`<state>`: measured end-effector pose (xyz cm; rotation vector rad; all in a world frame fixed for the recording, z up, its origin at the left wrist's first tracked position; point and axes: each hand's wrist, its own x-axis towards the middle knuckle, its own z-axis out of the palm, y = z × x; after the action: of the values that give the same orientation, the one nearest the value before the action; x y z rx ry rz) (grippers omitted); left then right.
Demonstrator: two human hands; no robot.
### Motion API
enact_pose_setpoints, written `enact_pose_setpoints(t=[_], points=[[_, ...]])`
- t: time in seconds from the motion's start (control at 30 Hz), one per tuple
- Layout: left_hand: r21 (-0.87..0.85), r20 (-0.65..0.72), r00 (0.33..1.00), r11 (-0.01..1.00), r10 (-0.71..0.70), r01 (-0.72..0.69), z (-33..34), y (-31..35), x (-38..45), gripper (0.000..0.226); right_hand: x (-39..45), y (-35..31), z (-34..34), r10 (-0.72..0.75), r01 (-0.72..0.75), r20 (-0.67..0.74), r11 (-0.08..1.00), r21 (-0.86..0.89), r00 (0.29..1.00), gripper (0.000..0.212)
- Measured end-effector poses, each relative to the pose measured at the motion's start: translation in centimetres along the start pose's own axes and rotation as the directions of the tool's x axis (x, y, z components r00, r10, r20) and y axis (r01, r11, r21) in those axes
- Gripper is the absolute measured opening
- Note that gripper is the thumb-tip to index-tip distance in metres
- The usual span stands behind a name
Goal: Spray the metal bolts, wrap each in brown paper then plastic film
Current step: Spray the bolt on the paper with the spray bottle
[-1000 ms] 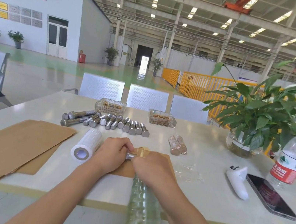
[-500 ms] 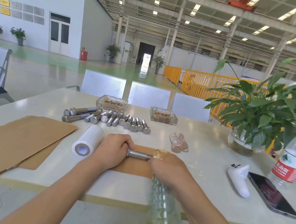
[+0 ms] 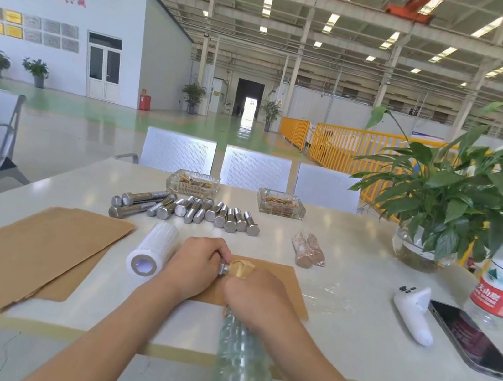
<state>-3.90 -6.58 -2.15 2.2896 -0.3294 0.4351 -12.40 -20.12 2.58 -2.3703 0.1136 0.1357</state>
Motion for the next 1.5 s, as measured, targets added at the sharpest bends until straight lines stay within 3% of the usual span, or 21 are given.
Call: enact_pose_setpoints(t=[0.13,0.27,0.67,0.77,1.17,1.5], points=[[0.001,0.009,1.0,1.0,-0.003,0.003,0.0,0.0,-0.1,0.039,-0.1,0.2,-0.4,-0.004,0.004,-0.006,1.0,-0.015,1.0,0.035],[0.038,0.011,1.0,0.999,-0.018,0.018,0.0,-0.2,0.0,0.038,0.2,1.1,-1.8,0.0,-0.006,-0.127,0.999,-0.051,0.992,0.011],[0.061,-0.006,0.999,0.998,-0.033,0.033,0.2,-0.1,0.1,0.038,0.8,3.4,-4.2,0.02,-0.029,-0.119,0.997,-0.074,0.993,0.026],[0.056,0.002,1.0,0.998,-0.031,0.031,0.3,-0.2,0.1,0.039,0.8,2.8,-3.6,-0.038,0.036,-0.029,0.998,-0.058,0.999,0.03],[0.025,0.006,1.0,0.999,-0.027,0.026,0.1,0.0,0.0,0.041,0.0,1.7,-0.5,-0.018,0.021,-0.1,0.999,0.029,0.995,0.037],[0.072,0.005,1.0,0.997,-0.011,0.011,0.0,0.3,-0.3,0.039,-3.2,2.2,0.7,-0.119,0.12,-0.369,0.993,-0.02,0.922,0.031]])
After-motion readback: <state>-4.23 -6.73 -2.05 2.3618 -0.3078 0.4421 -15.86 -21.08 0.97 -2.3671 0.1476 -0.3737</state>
